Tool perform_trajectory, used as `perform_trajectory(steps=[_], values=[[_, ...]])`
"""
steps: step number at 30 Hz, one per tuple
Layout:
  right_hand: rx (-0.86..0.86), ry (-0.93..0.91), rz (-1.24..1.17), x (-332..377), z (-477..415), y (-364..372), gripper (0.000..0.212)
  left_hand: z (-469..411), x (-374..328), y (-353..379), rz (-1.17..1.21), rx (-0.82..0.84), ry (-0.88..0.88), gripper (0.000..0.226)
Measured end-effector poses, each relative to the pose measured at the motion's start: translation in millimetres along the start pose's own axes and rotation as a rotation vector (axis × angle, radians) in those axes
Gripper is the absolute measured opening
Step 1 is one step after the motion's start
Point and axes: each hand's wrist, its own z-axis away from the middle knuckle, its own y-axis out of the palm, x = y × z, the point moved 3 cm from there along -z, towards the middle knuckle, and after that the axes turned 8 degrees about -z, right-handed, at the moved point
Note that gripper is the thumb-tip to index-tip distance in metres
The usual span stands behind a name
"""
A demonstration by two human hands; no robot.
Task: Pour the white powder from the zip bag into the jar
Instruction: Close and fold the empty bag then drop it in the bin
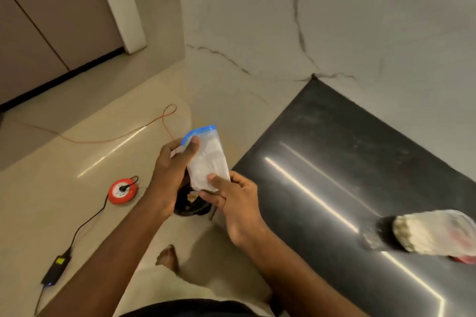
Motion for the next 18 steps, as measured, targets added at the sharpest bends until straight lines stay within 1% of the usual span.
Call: perform_trajectory(steps=[1, 3, 5, 7, 9, 11, 12, 13, 15, 17, 18], values=[[-0.039, 0.036, 0.001, -12.1, -9.4, 14.0, 0.012, -13.4, 5.3, -18.8, -0.012, 0.010, -0.034, 0.081], [-0.113, 0.113, -0.010, -39.6, -35.1, 42.2, 0.011, -43.6, 20.7, -60.2, -0.037, 0.004, -0.105, 0.081], [-0.179, 0.179, -0.009, -72.4, -65.4, 64.5, 0.013, -73.9, 43.8, -97.8, -0.057, -0.070, -0.181, 0.075], [-0.265, 0.216, 0.022, -109.9, -99.5, 75.0, 0.011, -103.5, 73.8, -123.8, -0.105, -0.159, -0.257, 0.060], [-0.380, 0.236, 0.081, -156.5, -141.7, 76.3, 0.010, -138.6, 113.3, -141.6, -0.164, -0.187, -0.316, 0.037], [-0.496, 0.261, 0.167, -202.1, -184.3, 64.4, 0.015, -171.9, 152.4, -150.4, -0.232, -0.146, -0.338, 0.015], [-0.541, 0.289, 0.219, -228.2, -206.4, 54.1, 0.014, -186.7, 173.2, -154.2, -0.260, -0.126, -0.341, 0.008], [-0.569, 0.329, 0.261, -253.2, -228.8, 42.6, 0.014, -201.2, 193.4, -157.1, -0.281, -0.112, -0.342, 0.005], [-0.598, 0.427, 0.284, -301.1, -274.0, 16.1, 0.014, -226.0, 235.1, -160.6, -0.315, -0.084, -0.347, 0.008], [-0.625, 0.470, 0.291, -336.7, -317.6, -10.2, 0.016, -243.2, 272.5, -159.6, -0.318, -0.059, -0.374, 0.007], [-0.627, 0.474, 0.296, -353.6, -339.7, -22.3, 0.021, -252.5, 292.5, -158.9, -0.316, -0.045, -0.391, 0.006]])
